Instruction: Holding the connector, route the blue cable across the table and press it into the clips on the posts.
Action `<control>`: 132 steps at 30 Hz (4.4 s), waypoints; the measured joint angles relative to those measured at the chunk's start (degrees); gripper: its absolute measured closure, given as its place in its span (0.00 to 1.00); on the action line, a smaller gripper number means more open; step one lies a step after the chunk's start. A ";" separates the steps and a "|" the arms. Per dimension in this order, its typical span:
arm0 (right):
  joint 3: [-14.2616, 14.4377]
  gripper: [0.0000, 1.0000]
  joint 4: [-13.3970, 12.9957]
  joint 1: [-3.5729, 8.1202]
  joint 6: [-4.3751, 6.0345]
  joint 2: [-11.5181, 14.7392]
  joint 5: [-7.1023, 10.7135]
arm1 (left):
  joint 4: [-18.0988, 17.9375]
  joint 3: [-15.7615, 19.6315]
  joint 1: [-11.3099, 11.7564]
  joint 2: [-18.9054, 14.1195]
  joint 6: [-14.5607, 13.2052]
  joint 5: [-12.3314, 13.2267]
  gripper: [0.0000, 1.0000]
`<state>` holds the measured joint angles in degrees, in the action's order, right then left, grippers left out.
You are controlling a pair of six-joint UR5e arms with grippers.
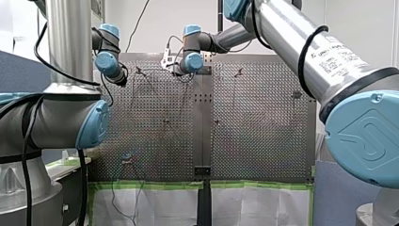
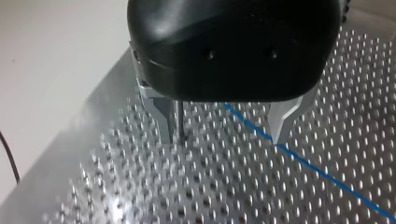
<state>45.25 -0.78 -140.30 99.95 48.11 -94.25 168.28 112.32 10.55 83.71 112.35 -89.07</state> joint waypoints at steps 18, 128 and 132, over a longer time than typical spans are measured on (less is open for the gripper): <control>0.00 1.00 1.07 0.02 0.01 0.08 -0.84 | 8.41 0.03 -5.60 -9.19 -3.89 0.06 0.00; 5.37 1.00 2.89 0.30 0.63 -0.30 -1.40 | -3.04 -2.34 -15.74 9.40 -13.04 -11.17 1.00; 7.49 1.00 2.86 0.23 0.41 -0.31 -1.49 | -3.62 -0.10 -16.25 9.40 -12.67 -11.38 1.00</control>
<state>52.74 2.08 -140.07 100.36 47.80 -95.74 164.66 112.22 -5.70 93.11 99.69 -100.44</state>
